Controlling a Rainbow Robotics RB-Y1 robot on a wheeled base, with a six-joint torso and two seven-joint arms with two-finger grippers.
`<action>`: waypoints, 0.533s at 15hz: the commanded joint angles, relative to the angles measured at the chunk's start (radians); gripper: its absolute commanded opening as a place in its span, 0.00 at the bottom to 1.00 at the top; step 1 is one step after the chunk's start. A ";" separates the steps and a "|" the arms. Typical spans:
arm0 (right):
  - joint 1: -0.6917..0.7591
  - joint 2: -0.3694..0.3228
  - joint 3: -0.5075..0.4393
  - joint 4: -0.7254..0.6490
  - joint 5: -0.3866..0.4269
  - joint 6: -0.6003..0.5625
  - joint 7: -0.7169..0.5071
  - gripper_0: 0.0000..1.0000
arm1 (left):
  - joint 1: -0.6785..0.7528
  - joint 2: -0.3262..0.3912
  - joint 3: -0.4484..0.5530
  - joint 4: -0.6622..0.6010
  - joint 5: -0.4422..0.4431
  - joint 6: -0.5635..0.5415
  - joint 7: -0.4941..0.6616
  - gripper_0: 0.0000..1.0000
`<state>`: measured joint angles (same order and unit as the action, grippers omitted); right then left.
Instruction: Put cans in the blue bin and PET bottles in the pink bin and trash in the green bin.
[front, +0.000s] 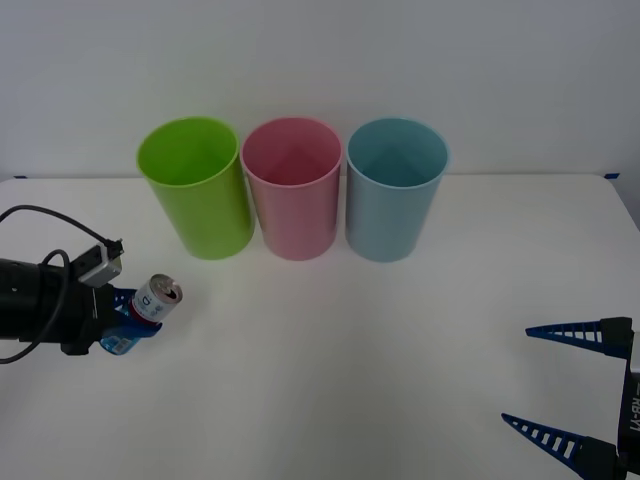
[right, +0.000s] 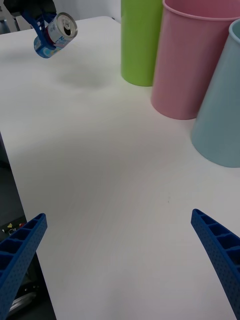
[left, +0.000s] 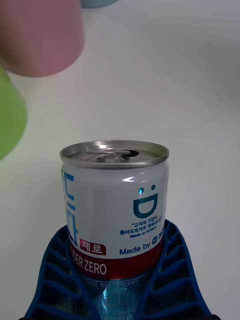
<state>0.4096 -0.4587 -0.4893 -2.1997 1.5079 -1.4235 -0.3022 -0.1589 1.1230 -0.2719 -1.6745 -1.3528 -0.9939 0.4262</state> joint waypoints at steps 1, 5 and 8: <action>0.000 0.000 0.000 0.000 0.000 0.000 0.000 1.00 | 0.079 -0.049 0.077 -0.033 0.095 -0.012 -0.095 0.00; 0.000 0.000 0.000 0.000 0.000 0.000 0.000 1.00 | 0.130 -0.186 0.171 -0.041 0.141 -0.077 -0.173 0.00; 0.000 0.000 0.000 0.000 0.000 0.000 0.000 1.00 | 0.121 -0.227 0.217 -0.079 0.199 -0.081 -0.172 0.00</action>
<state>0.4096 -0.4587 -0.4893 -2.1997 1.5079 -1.4235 -0.3022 -0.0333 0.9019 -0.0663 -1.7436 -1.1720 -1.0750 0.2504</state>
